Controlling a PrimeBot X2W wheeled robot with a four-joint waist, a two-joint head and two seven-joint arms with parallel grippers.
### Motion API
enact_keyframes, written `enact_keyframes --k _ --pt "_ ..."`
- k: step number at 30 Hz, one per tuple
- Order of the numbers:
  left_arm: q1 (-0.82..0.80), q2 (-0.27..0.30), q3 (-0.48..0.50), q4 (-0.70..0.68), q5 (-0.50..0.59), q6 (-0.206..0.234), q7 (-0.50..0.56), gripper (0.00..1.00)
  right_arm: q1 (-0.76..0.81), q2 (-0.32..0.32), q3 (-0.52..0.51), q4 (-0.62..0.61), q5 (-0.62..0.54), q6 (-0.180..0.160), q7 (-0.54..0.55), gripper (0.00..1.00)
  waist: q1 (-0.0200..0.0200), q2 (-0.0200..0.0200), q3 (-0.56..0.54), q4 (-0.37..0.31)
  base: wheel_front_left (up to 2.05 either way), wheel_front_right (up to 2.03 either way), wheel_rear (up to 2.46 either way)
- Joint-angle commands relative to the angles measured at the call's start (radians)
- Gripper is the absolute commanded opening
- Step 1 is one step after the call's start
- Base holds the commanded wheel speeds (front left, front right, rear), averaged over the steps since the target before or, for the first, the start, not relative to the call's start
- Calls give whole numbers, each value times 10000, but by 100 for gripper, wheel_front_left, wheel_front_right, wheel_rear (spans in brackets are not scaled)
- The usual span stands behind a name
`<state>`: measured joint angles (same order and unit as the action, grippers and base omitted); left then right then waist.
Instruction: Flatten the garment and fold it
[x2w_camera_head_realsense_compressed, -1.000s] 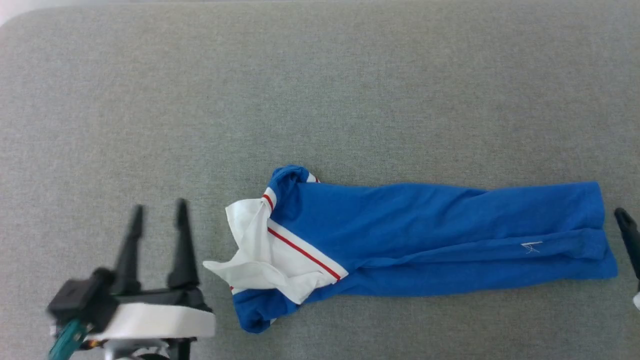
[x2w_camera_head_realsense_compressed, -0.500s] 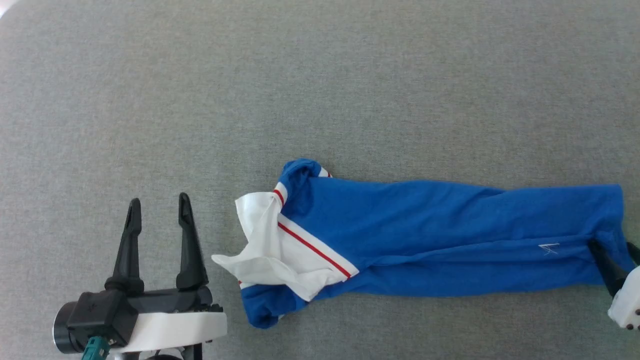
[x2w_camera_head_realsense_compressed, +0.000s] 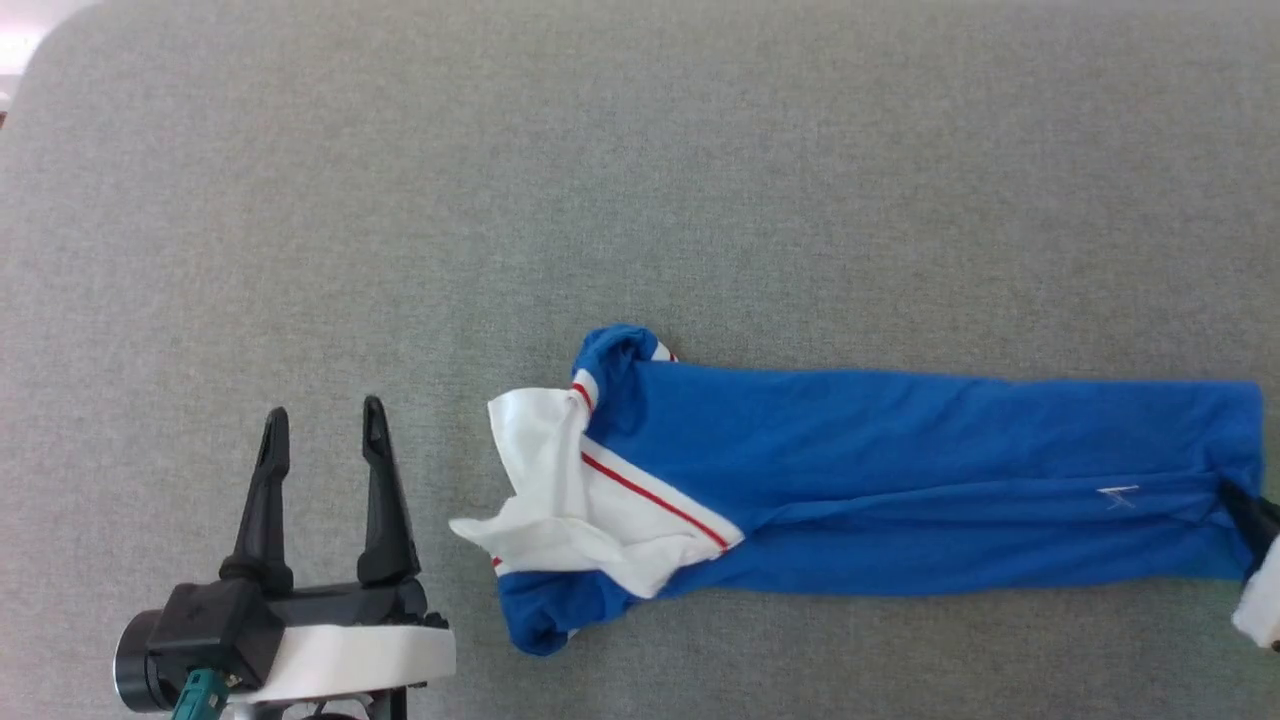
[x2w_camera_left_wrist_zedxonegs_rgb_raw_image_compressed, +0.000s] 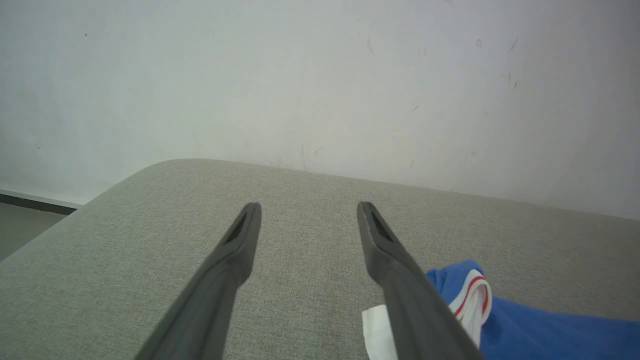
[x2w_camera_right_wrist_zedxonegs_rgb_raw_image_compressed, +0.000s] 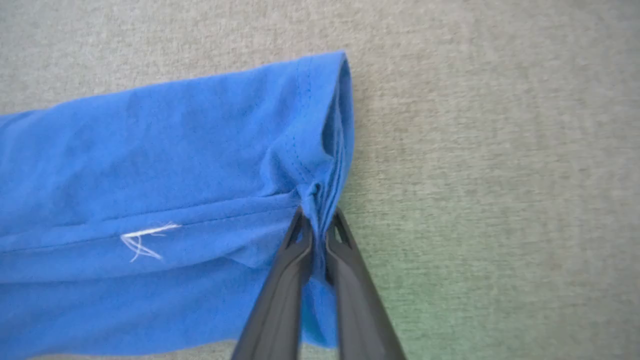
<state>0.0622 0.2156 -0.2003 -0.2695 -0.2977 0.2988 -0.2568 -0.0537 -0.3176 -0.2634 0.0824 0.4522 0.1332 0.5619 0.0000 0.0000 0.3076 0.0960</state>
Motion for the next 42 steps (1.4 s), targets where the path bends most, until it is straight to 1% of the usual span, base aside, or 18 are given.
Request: enact_keyframes --k 1,10,12,14,17,25,30,36,42 --pt "154 -5 2 69 19 -89 -44 100 -65 -73 -247 86 -173 -25 -114 0 0 0 -152 -10 0 0 0" --pt "310 84 -146 262 70 -101 31 100 -171 -553 -2273 826 -997 -25 -465 0 0 0 -383 80 0 0 0" --pt "326 86 -170 284 61 -96 55 100 -184 -595 -2457 896 -1227 -25 -545 0 0 0 -412 99 0 0 0" --pt "336 82 -188 306 48 -84 80 100 -231 -448 -2383 792 -1206 -25 -559 0 0 0 -450 100 0 0 0" --pt "352 64 -203 331 11 -62 113 100 -204 -136 -1802 331 -908 -25 -380 0 0 0 -517 65 0 0 0" --pt "360 23 -267 400 -97 -63 150 100 168 777 868 -1916 544 -25 684 0 0 0 -667 60 0 0 0" --pt "291 -7 -335 433 -157 -115 143 100 46 1102 2369 -2959 783 -25 1060 0 0 0 -585 185 0 0 0" --pt "150 -86 -403 500 -218 -157 120 100 -416 1352 4051 -3350 900 -25 1224 0 0 0 -404 440 0 0 0" --pt "47 -197 -483 639 -277 -211 81 100 -963 1654 5419 -3186 933 -25 1354 0 0 0 -234 690 0 0 0"
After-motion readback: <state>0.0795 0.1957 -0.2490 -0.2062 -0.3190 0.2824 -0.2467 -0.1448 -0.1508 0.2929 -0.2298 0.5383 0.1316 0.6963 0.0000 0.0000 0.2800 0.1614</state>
